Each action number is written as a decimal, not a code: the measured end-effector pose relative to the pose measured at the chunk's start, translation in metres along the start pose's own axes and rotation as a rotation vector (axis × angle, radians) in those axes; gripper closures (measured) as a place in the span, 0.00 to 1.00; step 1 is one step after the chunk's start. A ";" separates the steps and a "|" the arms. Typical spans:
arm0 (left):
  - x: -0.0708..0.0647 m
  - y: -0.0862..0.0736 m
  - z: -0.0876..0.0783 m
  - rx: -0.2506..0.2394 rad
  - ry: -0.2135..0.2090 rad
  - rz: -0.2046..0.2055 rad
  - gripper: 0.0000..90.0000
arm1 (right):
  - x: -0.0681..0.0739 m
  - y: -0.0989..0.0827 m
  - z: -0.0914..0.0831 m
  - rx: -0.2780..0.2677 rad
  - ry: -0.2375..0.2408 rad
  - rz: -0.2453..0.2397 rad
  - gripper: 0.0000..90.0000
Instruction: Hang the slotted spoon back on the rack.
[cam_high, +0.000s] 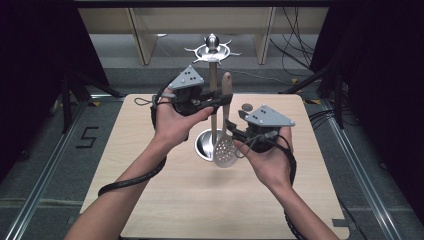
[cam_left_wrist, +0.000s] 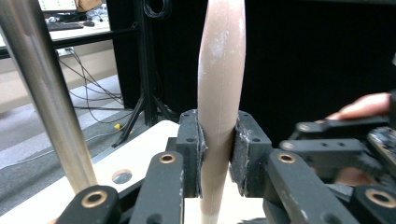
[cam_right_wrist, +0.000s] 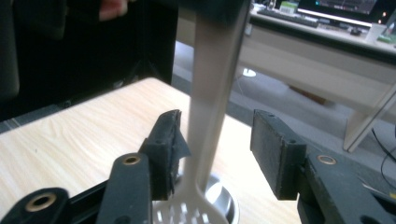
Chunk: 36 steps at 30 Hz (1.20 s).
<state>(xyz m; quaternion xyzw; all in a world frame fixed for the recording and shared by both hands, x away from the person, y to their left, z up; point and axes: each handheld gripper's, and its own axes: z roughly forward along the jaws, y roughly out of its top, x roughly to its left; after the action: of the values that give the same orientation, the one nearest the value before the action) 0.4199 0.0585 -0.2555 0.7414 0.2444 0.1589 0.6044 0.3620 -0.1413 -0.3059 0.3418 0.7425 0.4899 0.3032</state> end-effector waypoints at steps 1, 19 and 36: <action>0.002 0.000 0.000 0.004 0.002 0.000 0.82 | -0.001 -0.003 -0.001 -0.003 0.005 0.007 0.59; 0.015 0.016 -0.006 0.033 -0.017 -0.013 0.82 | -0.030 -0.086 -0.036 0.103 -0.013 0.103 0.58; 0.026 0.023 -0.001 0.059 -0.035 -0.055 0.82 | -0.032 -0.121 -0.033 0.171 0.004 0.164 0.58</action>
<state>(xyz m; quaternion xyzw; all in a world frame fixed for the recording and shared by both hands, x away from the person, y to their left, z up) 0.4444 0.0702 -0.2348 0.7546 0.2588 0.1217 0.5906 0.3295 -0.2190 -0.4039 0.4251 0.7515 0.4488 0.2303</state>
